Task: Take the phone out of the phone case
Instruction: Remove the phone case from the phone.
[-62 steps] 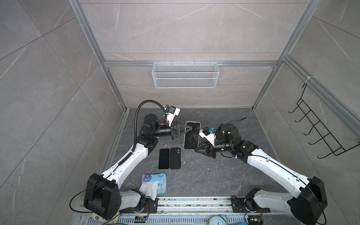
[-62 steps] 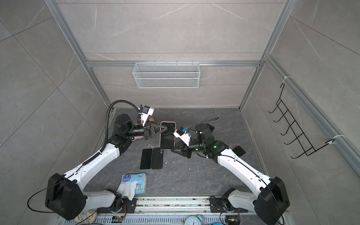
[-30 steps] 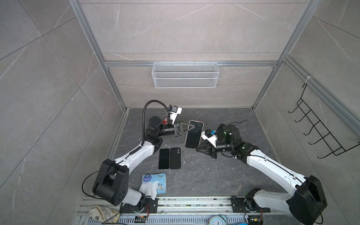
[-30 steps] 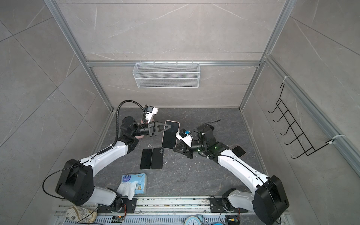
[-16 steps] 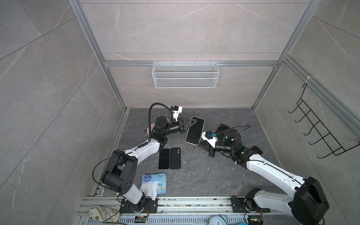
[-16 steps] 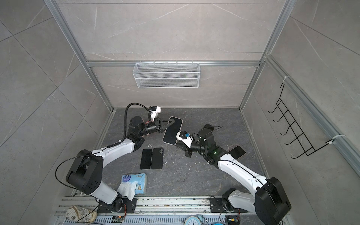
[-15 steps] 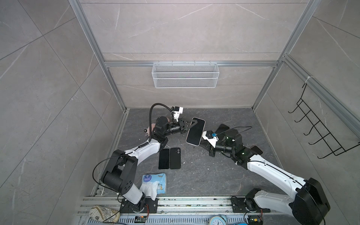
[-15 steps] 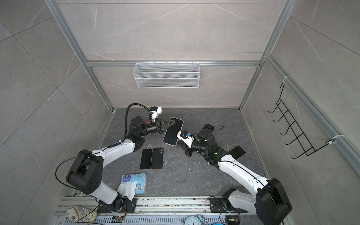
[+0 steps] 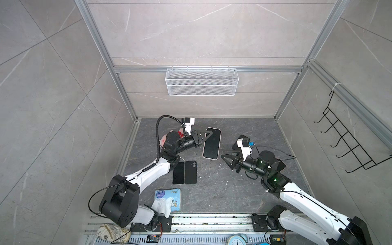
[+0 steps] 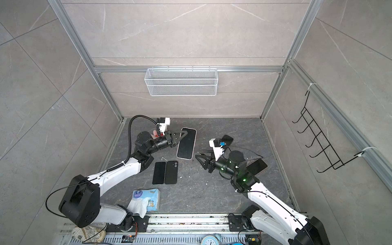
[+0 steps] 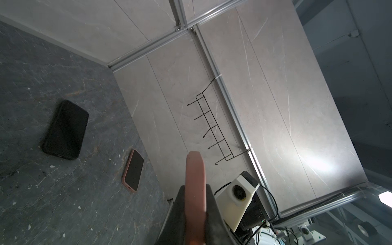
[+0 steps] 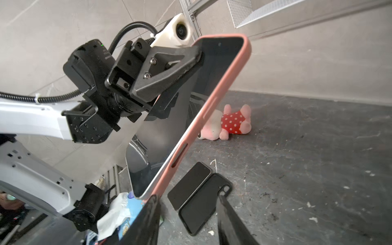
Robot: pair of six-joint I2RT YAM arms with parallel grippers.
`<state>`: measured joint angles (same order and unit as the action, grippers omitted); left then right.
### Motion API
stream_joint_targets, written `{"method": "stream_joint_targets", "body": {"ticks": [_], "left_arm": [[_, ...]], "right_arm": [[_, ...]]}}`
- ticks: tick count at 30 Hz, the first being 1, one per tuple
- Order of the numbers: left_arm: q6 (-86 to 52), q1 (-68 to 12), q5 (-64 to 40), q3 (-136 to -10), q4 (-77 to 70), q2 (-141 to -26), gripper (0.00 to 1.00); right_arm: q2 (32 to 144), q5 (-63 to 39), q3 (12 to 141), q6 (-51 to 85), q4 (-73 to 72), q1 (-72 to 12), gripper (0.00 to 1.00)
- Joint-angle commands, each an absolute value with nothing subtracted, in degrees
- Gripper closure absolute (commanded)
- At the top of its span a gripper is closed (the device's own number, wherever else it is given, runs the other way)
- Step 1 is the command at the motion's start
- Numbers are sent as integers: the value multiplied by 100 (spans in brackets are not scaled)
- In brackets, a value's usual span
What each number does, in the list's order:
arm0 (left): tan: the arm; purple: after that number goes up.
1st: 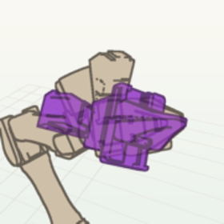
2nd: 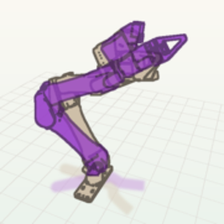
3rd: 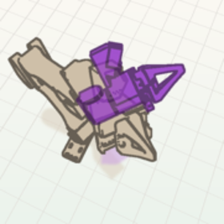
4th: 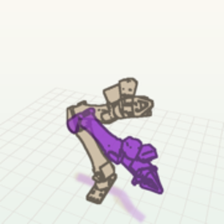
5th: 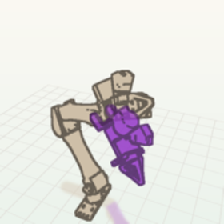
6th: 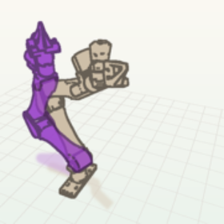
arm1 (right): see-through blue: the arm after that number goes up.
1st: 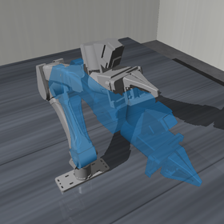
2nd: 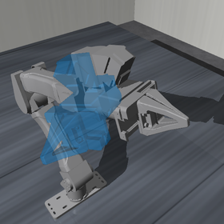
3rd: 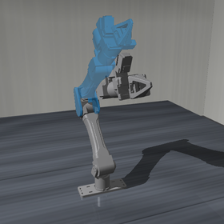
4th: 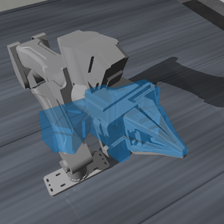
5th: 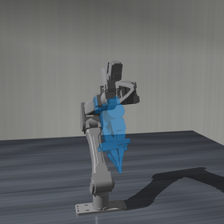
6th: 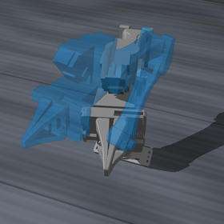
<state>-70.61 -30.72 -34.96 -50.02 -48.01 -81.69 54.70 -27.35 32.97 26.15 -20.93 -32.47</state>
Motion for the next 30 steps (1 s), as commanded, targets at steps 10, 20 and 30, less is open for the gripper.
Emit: {"method": "stream_joint_targets", "body": {"ticks": [10, 20, 30], "left_arm": [[-7298, -3109, -2897, -4858, -5723, -7920, 100], [-7349, -3109, -2892, -4824, -5919, -7955, 100], [-7367, -3103, -2856, -4821, -5975, -7971, 100]], "right_arm": [[5990, -3195, 3133, 4609, -3408, -3390, 53], [6177, -3230, 3031, 4636, -3563, -3443, 54], [6029, -3182, 2755, 4709, -3682, -3445, 54]]}}
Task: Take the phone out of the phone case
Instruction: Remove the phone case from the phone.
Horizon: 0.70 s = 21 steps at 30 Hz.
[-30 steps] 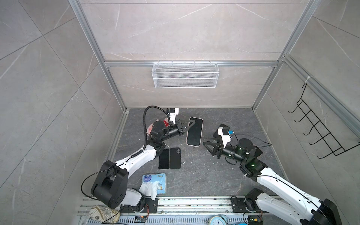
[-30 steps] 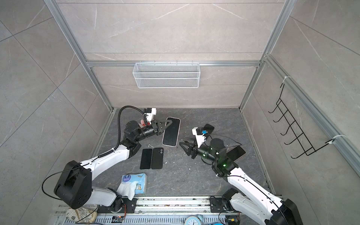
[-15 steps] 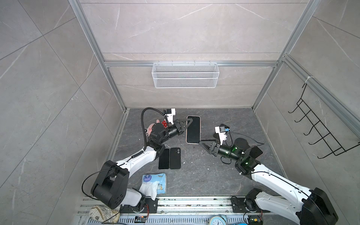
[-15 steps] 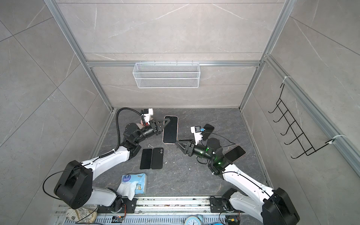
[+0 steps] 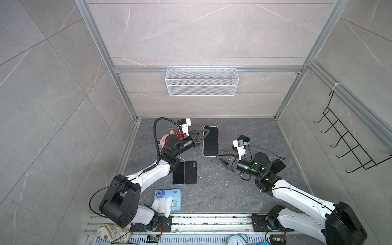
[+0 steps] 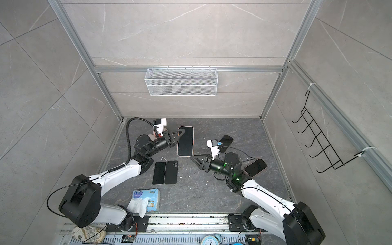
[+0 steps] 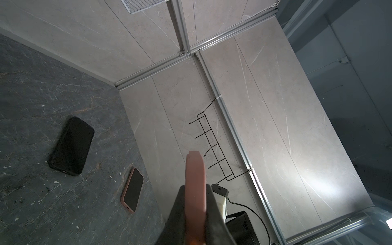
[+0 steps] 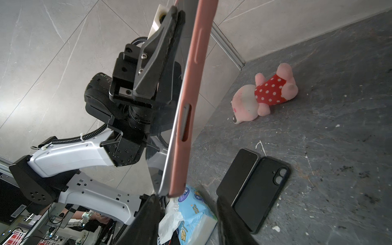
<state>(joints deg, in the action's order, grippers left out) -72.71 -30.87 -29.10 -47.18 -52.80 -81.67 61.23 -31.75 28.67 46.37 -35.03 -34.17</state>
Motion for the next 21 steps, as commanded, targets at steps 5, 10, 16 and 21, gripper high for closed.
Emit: {"method": "stream_joint_targets", "body": {"ticks": [5, 10, 16, 21], "left_arm": [[-7413, -3112, -2865, -4823, -6060, -8007, 100], [-7400, -3123, -2865, -4742, -6082, -8011, 100], [-7418, -3123, -2865, -4721, -6163, -8043, 100], [-7461, -3131, -2881, -4712, -6295, -8078, 100]], "right_arm": [[6146, -3189, 2776, 4802, -3889, -3447, 54], [6267, -3261, 2817, 4877, -4100, -3444, 54], [6284, -3278, 2776, 4931, -4166, -3445, 54], [6369, -3256, 2808, 4933, -4191, -3444, 54]]}}
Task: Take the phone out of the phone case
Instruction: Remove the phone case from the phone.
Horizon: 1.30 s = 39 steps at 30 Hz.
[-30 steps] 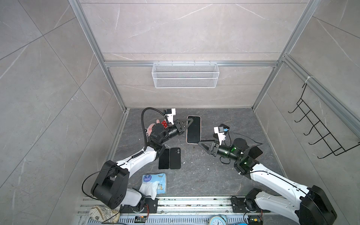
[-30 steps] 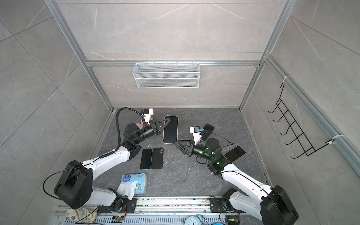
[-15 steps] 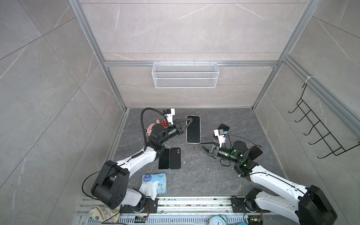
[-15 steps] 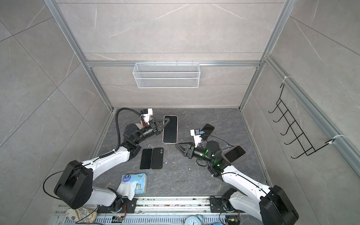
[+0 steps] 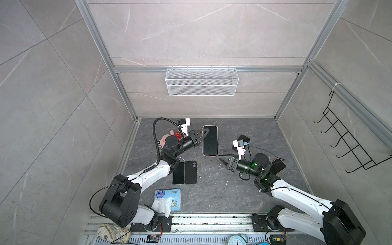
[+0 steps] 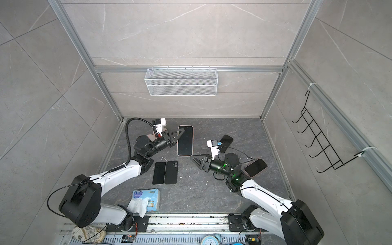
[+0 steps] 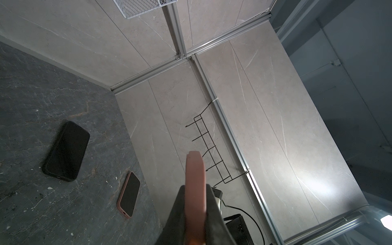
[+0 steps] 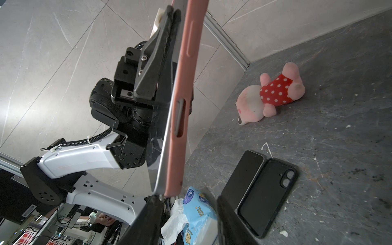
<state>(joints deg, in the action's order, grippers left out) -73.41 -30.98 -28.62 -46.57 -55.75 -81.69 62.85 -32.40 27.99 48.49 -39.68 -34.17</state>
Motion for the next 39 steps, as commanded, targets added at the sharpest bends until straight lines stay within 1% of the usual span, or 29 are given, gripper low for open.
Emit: {"method": "stream_joint_targets", "body": {"ticks": [1, 12, 16, 20, 24, 27, 33, 34, 35, 36, 38, 39], "left_arm": [[-7469, -3135, -2896, -4711, -6325, -8077, 100], [-7498, -3268, -2891, -4655, -6449, -8116, 100], [-7494, -3345, -2829, -4499, -6532, -8156, 100], [-7563, -3384, -2786, -4351, -6729, -8234, 100], [-7536, -3401, -2717, -4255, -6749, -8277, 100], [-7601, -3415, -2701, -4173, -6955, -8392, 100], [-7608, -3413, -2533, -3951, -7080, -8550, 100], [-7565, -3411, -2507, -3927, -6933, -8539, 90], [-7482, -3415, -2505, -3933, -6713, -8515, 66], [-7387, -3417, -2518, -3963, -6445, -8485, 52], [-7127, -3429, -2515, -4019, -5835, -8384, 35], [-6988, -3440, -2505, -4038, -5575, -8324, 31]], "right_arm": [[6408, -3260, 2812, 4935, -4205, -3445, 54], [6715, -3238, 2950, 5064, -4508, -3440, 56], [6785, -3275, 2974, 5281, -4820, -3411, 57], [6857, -3325, 2973, 5372, -4895, -3383, 66], [6922, -3425, 2926, 5549, -5108, -3369, 77], [6895, -3470, 2885, 5651, -5196, -3374, 83], [6662, -3505, 2926, 5634, -4723, -3370, 99], [6598, -3514, 2919, 5634, -4625, -3368, 100], [6505, -3479, 2900, 5636, -4489, -3371, 100], [6417, -3427, 2898, 5629, -4287, -3362, 100], [6210, -3282, 2991, 5512, -3471, -3366, 100], [6135, -3200, 3071, 5437, -3027, -3361, 100]]}}
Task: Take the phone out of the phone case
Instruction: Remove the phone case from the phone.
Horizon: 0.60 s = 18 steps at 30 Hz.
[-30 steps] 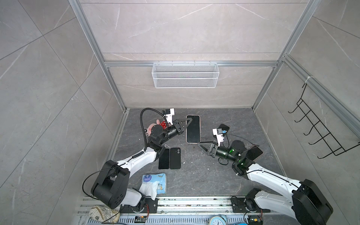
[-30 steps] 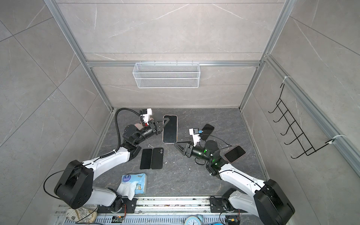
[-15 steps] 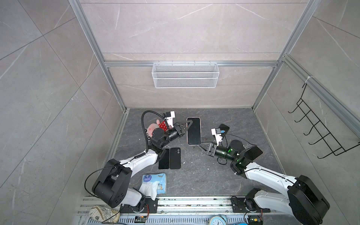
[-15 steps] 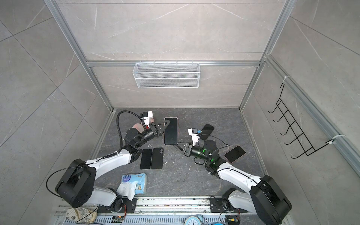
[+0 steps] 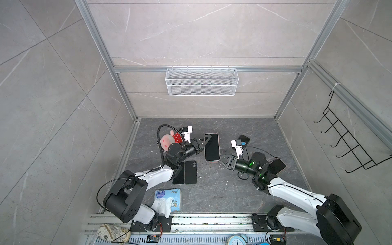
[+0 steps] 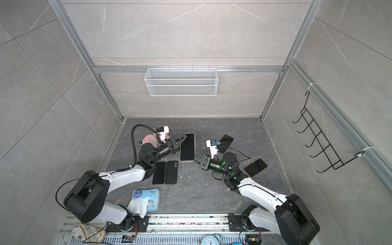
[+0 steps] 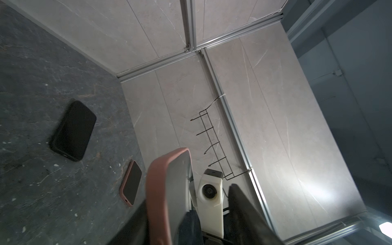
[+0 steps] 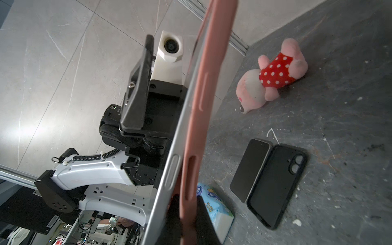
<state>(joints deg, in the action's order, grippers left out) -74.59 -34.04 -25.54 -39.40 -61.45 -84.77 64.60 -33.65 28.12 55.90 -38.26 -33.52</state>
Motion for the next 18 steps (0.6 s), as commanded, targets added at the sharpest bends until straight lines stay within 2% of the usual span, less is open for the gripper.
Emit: {"method": "stream_joint_targets", "body": {"ticks": [1, 5, 14, 18], "left_arm": [[-6801, -3446, -2492, -4057, -5230, -8241, 28], [-5850, -3522, -2247, -4087, -3761, -7799, 23], [-3537, -4210, -1904, -4362, -1596, -7406, 20], [-2553, -4742, -1387, -4582, -618, -7334, 20]], "right_arm": [[6080, -3130, 3125, 5376, -2654, -3374, 100], [5929, -3017, 3177, 5300, -1753, -3367, 100], [6258, -2998, 3304, 5198, -953, -3362, 100], [6471, -3041, 3385, 5142, -805, -3366, 100]]}}
